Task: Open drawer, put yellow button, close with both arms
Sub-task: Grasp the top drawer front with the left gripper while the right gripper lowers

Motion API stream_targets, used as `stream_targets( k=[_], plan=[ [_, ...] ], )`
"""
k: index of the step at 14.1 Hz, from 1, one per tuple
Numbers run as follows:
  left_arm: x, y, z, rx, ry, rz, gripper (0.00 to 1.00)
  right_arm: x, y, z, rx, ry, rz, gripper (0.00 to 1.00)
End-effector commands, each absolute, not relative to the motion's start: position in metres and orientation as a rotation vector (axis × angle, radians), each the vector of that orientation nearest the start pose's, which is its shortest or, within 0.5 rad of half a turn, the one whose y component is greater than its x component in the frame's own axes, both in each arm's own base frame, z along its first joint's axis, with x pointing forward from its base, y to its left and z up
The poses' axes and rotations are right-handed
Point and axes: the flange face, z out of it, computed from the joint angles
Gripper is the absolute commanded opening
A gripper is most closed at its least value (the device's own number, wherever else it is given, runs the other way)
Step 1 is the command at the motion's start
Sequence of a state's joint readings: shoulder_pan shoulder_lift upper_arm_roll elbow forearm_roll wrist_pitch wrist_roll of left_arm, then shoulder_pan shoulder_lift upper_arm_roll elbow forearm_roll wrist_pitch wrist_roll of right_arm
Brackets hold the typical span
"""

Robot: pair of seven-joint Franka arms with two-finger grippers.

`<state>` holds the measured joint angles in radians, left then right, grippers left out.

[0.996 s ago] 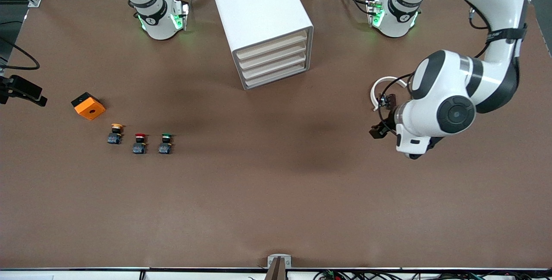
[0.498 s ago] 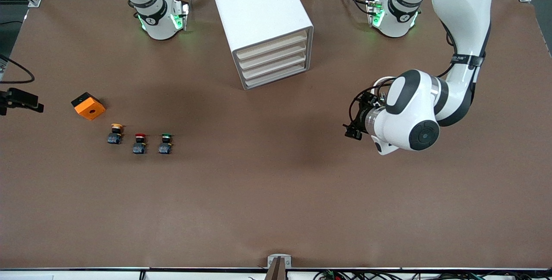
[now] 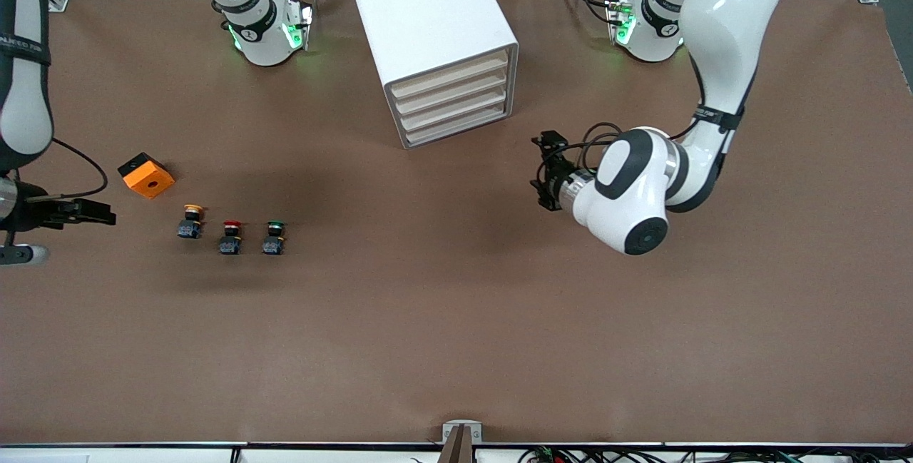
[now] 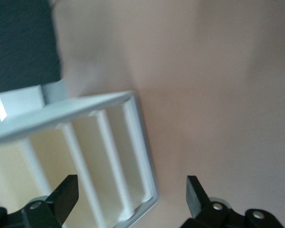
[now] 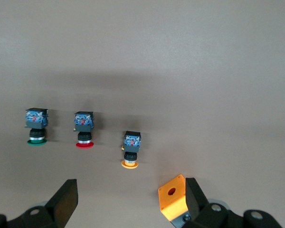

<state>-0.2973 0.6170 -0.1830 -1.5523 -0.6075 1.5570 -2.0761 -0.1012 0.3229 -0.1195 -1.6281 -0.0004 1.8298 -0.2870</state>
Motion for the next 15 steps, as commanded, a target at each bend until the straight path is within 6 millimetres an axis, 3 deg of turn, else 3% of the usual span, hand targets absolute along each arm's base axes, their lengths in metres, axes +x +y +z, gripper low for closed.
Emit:
stream_targets(
  k=[1,4,6,8,10,12,14,15],
  plan=[
    [0.534,-0.352,0.276,1.856,2.502,-1.704,1.0,0.608,-0.131,0.388,-3.154,-0.119,0.188,1.0],
    [0.524,-0.363,0.269,1.759,2.515,-1.892,1.0,0.592,-0.129,0.342,-3.161,-0.123,0.14,1.0],
    [0.513,-0.382,0.265,1.676,2.603,-1.953,1.0,0.579,-0.126,0.313,-3.166,-0.102,0.114,1.0],
    [0.495,-0.403,0.265,1.691,2.635,-1.994,0.85,0.562,-0.122,0.28,-3.169,-0.092,0.074,1.0],
    [0.477,-0.419,0.262,1.757,2.624,-2.055,0.72,0.552,-0.119,0.263,-3.171,-0.03,0.055,1.0],
    [0.465,-0.428,0.257,1.771,2.633,-2.115,0.63,0.549,-0.116,0.254,-3.173,0.024,0.032,1.0],
    [0.45,-0.442,0.25,1.804,2.662,-2.123,0.48,0.55,-0.117,0.238,-3.177,0.039,0.026,1.0],
    [0.444,-0.448,0.249,1.819,2.67,-2.121,0.47,0.551,-0.118,0.226,-3.179,0.045,0.021,1.0]
  ],
)
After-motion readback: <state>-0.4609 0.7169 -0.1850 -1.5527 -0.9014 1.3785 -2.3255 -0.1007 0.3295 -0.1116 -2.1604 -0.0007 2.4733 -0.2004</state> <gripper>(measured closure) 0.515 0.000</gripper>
